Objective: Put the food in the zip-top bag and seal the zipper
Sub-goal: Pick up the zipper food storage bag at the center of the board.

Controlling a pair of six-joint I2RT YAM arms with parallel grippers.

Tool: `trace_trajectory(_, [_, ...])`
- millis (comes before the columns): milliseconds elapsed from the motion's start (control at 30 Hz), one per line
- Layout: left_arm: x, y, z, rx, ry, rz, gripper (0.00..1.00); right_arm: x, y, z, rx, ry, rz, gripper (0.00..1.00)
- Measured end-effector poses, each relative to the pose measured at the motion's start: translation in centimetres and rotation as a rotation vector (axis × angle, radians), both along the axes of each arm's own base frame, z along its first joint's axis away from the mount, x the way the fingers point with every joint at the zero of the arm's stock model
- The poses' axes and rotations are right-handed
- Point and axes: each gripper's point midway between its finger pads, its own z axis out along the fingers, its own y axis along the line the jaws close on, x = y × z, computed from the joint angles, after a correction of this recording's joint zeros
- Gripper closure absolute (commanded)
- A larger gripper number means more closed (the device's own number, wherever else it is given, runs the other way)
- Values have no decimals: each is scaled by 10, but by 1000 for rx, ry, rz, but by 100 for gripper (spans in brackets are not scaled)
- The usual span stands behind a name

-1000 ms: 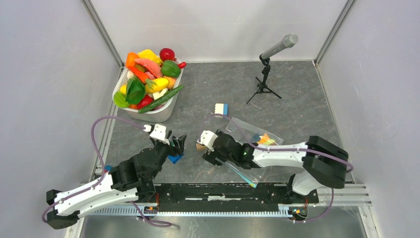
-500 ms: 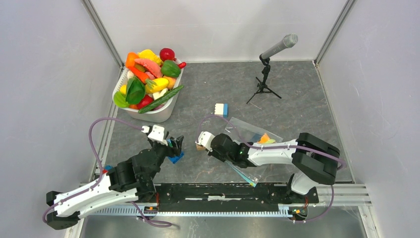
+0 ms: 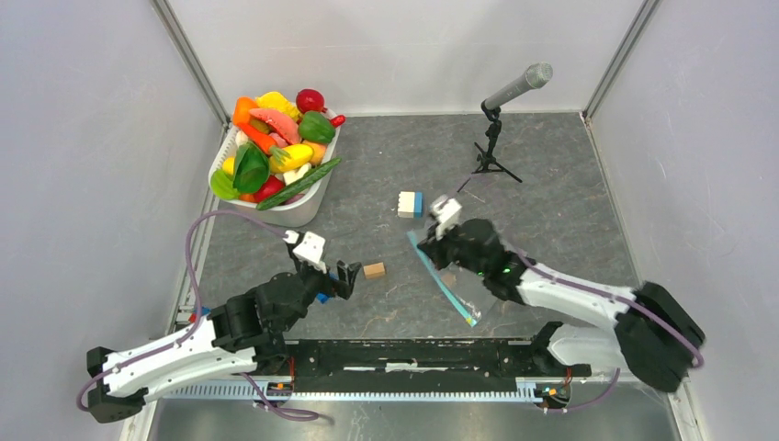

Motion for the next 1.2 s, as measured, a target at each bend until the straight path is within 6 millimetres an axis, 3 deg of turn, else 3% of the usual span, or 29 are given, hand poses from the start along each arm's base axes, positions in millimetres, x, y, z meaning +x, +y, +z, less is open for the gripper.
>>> trace_trajectory(100, [-5,-19,0,-20,18,-82,8,15,-16,41,226,-1,-52,100])
trace_trajectory(167, [-9,-36,-2,-37,40,-157,9,10,-13,60,342,19,-13,100])
trace_trajectory(333, [-10,-69,-7,-130,119,-290,11,-8,-13,79,548,111,61,100])
trace_trajectory(467, [-11,-83,-11,-255,177,-379,12,-17,-18,95,665,158,88,100])
trace_trajectory(633, [-23,-109,-3,-372,208,-528,14,-27,-16,123,784,171,134,100])
trace_trajectory(867, [-31,-141,-16,-442,269,-665,17,-33,-18,137,871,207,139,100])
trace_trajectory(1200, [-29,-169,-5,-497,221,-783,20,-40,-20,144,943,258,144,100])
